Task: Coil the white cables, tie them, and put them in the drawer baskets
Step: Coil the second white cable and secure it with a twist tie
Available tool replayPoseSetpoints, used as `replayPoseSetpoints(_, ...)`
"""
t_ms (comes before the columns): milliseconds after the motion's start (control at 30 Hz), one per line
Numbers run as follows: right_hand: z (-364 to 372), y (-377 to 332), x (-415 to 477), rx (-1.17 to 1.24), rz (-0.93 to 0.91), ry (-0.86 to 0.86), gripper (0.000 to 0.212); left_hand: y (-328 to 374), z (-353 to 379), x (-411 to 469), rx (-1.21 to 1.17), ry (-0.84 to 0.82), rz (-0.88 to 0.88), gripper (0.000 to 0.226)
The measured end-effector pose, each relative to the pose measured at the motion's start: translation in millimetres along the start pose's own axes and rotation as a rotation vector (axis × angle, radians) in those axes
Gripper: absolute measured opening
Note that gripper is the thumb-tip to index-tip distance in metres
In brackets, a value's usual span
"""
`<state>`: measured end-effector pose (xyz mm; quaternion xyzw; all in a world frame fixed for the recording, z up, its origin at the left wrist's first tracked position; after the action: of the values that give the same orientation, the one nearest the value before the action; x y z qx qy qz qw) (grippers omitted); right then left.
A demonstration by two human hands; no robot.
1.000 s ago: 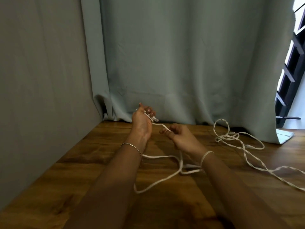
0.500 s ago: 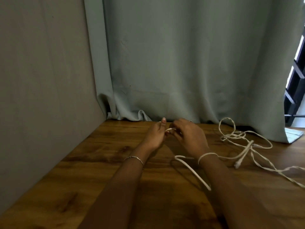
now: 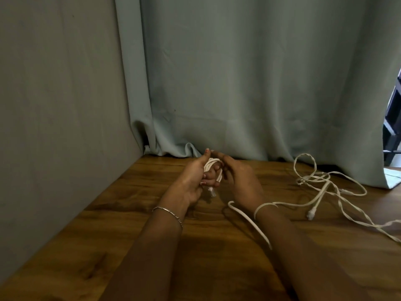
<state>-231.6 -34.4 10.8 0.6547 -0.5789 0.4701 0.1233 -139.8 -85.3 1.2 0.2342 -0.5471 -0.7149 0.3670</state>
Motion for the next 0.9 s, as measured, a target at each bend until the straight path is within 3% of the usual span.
replayPoseSetpoints(133, 12, -1, -1, 0.410, 0.149, -0.103, 0.029, 2, -8, -4, -0.119, -0.082, -0.137, 0.053)
replayPoseSetpoints(233, -2, 9, 5, 0.440, 0.190, 0.052, 0.013, 1, -9, -9, -0.104, -0.132, -0.218, 0.053)
replayPoseSetpoints(300, -6, 19, 7, 0.416, 0.206, 0.122, 0.016, 2, -2, -10, -0.111, -0.166, -0.220, 0.055)
replayPoseSetpoints(400, 3, 22, 7, 0.317, 0.170, 0.060, 0.017, 5, 3, -5, -0.226, -0.108, -0.146, 0.054)
replayPoseSetpoints(533, 16, 24, 2, 0.206, 0.184, -0.088, 0.032, 10, -4, 6, -0.488, -0.024, -0.002, 0.052)
replayPoseSetpoints(667, 37, 23, -14, -0.011, 0.167, -0.382, 0.039, 18, -15, 11, -0.753, 0.032, 0.119, 0.058)
replayPoseSetpoints(800, 39, -3, -18, -0.044, 0.140, -0.524, 0.018, 17, -31, 12, -0.704, 0.194, 0.241, 0.050)
replayPoseSetpoints(900, 30, -26, -15, -0.034, 0.065, -0.516, 0.022, 14, -38, 15, -0.577, 0.303, 0.290, 0.045)
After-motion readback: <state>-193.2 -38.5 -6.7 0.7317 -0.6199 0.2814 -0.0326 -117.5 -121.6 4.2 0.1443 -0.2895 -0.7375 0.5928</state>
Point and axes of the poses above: each hand's wrist, its own x-axis towards the middle knuckle, its own z-axis out of the palm, y = z × x, the point moved 6 cm from there along x, towards the middle knuckle, and after that the axes turned 6 degrees about y, right-handed, at the moved point
